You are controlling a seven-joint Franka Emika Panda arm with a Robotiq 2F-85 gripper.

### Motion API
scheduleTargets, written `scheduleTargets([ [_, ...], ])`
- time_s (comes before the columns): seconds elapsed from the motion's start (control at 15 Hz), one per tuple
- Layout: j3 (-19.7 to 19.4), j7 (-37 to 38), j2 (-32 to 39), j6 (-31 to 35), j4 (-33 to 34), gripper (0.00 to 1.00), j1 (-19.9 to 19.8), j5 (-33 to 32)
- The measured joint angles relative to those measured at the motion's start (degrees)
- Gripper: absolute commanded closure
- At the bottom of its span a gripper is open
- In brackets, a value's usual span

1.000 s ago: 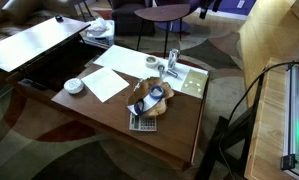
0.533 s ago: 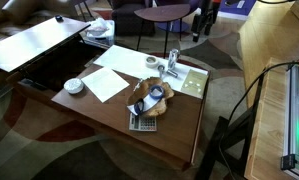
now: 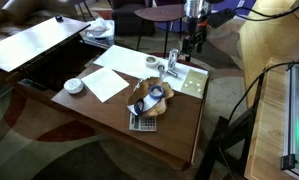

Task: Put the blue masking tape on the table

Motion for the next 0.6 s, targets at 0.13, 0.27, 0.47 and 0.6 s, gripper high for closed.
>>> scheduleTargets([
  [0.13, 1.08, 1.25, 6.59, 0.05, 4.39, 0.00, 2.40, -0.17],
  [0.27, 2.05, 1.10, 13.25, 0.22, 9.72, 0.00, 4.10, -0.28],
  [0.47, 2.19, 1.09, 22.90, 0.24, 17.29, 0.00, 5.43, -0.79],
  [0.6, 2.06, 1.02, 26.17, 0.24, 19.93, 0.00, 5.40, -0.91],
])
